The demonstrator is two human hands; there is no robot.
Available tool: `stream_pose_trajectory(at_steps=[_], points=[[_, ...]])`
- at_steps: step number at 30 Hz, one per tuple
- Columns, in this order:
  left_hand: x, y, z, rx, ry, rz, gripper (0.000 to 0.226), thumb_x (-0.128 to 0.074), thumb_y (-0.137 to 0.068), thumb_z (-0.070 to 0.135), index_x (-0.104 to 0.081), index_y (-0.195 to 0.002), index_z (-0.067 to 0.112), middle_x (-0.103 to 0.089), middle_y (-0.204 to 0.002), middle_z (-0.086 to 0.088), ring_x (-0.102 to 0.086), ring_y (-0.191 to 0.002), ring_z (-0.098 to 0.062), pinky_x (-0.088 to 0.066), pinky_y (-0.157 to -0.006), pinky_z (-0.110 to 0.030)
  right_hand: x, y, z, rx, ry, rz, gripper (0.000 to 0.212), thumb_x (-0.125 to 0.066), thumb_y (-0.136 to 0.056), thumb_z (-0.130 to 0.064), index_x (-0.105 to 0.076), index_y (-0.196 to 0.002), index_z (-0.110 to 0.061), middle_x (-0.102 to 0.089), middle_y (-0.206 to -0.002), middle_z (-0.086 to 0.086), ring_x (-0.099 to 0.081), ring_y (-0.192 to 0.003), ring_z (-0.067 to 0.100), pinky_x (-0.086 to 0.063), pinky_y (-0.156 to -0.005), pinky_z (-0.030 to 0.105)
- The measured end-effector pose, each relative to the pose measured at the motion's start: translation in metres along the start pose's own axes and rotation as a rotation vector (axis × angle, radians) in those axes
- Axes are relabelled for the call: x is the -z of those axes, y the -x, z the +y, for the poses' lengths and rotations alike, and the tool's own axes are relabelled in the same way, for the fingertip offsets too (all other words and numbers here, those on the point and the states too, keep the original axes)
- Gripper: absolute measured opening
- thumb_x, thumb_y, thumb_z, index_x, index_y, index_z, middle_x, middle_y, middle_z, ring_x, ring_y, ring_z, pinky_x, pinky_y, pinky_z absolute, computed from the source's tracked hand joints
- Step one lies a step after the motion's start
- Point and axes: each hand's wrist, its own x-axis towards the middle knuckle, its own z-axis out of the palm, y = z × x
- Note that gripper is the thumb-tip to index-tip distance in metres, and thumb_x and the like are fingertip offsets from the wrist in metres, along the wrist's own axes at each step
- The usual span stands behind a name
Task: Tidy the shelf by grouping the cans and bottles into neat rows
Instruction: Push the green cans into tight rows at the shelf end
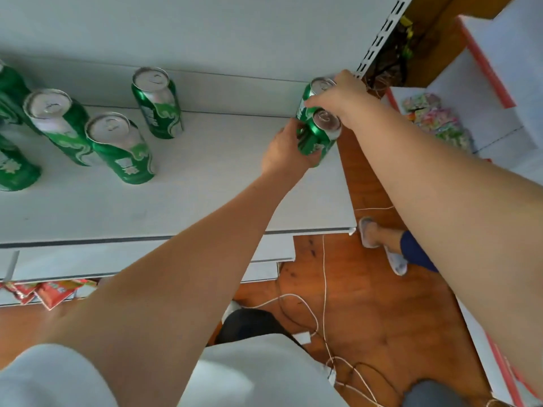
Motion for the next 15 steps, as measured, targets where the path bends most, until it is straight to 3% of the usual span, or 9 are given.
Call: stream_pose_trajectory(at_steps=[2, 6, 11, 15], points=[[0.003, 0.002, -0.009, 0.046, 0.037, 0.038, 0.05, -0.075, -0.079, 0.034, -0.052, -0.122, 0.023, -0.064, -0.117, 0.0, -0.063, -0.106, -0.023, -0.055, -0.082, -0.039, -0.001, 0.001, 0.004, -0.004, -0.02, 0.001, 0.085, -0.083, -0.073, -0.04, -0.04, -0.141, -0.012, -0.048, -0.139, 0.009, -0.05, -0.126, 0.025, -0.048, -0.092, 0.032], [0.004, 0.009, -0.011, 0.042, -0.05, -0.104, 0.088, -0.082, -0.074, 0.036, -0.034, -0.144, 0.016, -0.05, -0.138, -0.007, -0.051, -0.124, -0.025, -0.046, -0.098, -0.039, -0.006, 0.014, 0.007, -0.014, -0.071, 0.018, 0.081, -0.083, -0.073, -0.037, -0.041, -0.138, -0.011, -0.05, -0.137, 0.01, -0.053, -0.122, 0.026, -0.047, -0.079, 0.029], [0.005, 0.013, -0.007, 0.032, -0.031, -0.012, 0.068, -0.083, -0.07, 0.04, -0.05, -0.125, 0.016, -0.06, -0.119, -0.002, -0.058, -0.107, -0.023, -0.048, -0.08, -0.034, -0.017, 0.021, 0.0, -0.023, -0.092, 0.031, 0.086, -0.084, -0.071, -0.041, -0.04, -0.138, -0.011, -0.049, -0.138, 0.011, -0.055, -0.12, 0.027, -0.051, -0.082, 0.027], [0.033, 0.038, -0.028, 0.075, -0.039, 0.086, 0.061, -0.083, -0.069, 0.037, -0.053, -0.117, 0.014, -0.062, -0.113, -0.003, -0.06, -0.1, -0.024, -0.046, -0.073, -0.032, -0.026, 0.031, -0.013, 0.034, -0.196, -0.035, 0.086, -0.09, -0.058, -0.044, -0.051, -0.127, -0.011, -0.056, -0.124, 0.009, -0.059, -0.111, 0.027, -0.059, -0.082, 0.044]])
